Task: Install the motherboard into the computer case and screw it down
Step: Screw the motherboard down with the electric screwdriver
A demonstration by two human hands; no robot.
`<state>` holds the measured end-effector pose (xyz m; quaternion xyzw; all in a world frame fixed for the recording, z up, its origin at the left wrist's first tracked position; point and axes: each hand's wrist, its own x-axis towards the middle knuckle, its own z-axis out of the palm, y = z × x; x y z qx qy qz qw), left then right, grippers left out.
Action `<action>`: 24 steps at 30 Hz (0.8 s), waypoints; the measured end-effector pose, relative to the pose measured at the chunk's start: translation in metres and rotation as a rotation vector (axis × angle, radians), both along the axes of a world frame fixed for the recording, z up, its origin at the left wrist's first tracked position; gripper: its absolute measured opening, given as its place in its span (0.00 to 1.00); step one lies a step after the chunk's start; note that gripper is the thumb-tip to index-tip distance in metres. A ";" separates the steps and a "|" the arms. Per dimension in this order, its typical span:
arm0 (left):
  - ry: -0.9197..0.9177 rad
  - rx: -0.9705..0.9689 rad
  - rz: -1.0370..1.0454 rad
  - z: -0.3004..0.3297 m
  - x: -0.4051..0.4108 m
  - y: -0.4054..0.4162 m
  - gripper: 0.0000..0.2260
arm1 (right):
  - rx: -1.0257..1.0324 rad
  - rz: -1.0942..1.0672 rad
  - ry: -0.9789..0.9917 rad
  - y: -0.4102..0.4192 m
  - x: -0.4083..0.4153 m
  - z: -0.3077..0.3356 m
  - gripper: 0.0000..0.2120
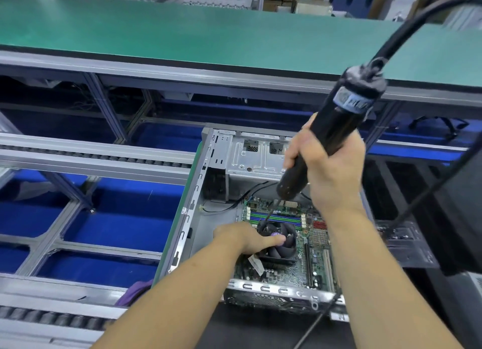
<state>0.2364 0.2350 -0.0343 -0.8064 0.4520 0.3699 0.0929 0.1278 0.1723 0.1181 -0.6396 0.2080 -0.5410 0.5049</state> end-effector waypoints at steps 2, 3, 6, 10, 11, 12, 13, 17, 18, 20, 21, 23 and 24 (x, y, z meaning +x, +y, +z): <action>-0.133 -0.129 -0.002 0.003 0.001 -0.001 0.44 | -0.056 -0.112 0.007 -0.009 -0.013 0.007 0.13; -0.207 -0.207 -0.005 0.008 0.000 -0.001 0.42 | -0.064 -0.163 0.011 -0.013 -0.021 0.008 0.13; -0.375 -0.480 -0.186 0.016 -0.004 -0.007 0.47 | -0.035 -0.271 -0.025 -0.021 -0.041 0.005 0.12; -0.083 -0.520 -0.566 0.024 -0.016 -0.016 0.50 | 0.011 -0.298 -0.065 -0.025 -0.061 -0.001 0.09; -0.050 -0.442 -0.590 0.022 -0.019 -0.017 0.53 | 0.017 -0.294 -0.069 -0.024 -0.063 -0.003 0.10; -0.029 -0.381 -0.585 0.019 -0.022 -0.017 0.54 | 0.020 -0.289 -0.072 -0.023 -0.064 -0.004 0.10; -0.022 -0.343 -0.573 0.016 -0.025 -0.017 0.54 | 0.019 -0.282 -0.074 -0.023 -0.065 -0.005 0.10; -0.113 -0.268 -0.591 0.012 -0.035 -0.017 0.52 | 0.028 -0.265 -0.029 -0.023 -0.066 -0.013 0.15; -0.134 -0.253 -0.598 0.011 -0.037 -0.018 0.52 | 0.037 -0.264 -0.021 -0.023 -0.066 -0.016 0.17; -0.188 -0.214 -0.619 0.008 -0.042 -0.020 0.52 | 0.048 -0.267 -0.020 -0.024 -0.065 -0.020 0.17; -0.221 -0.184 -0.634 0.008 -0.044 -0.021 0.53 | 0.052 -0.267 -0.021 -0.025 -0.064 -0.021 0.16; -0.267 -0.126 -0.655 0.006 -0.048 -0.024 0.53 | 0.052 -0.262 -0.026 -0.027 -0.061 -0.021 0.17; -0.273 -0.108 -0.657 0.006 -0.049 -0.026 0.53 | 0.052 -0.259 -0.028 -0.029 -0.059 -0.022 0.18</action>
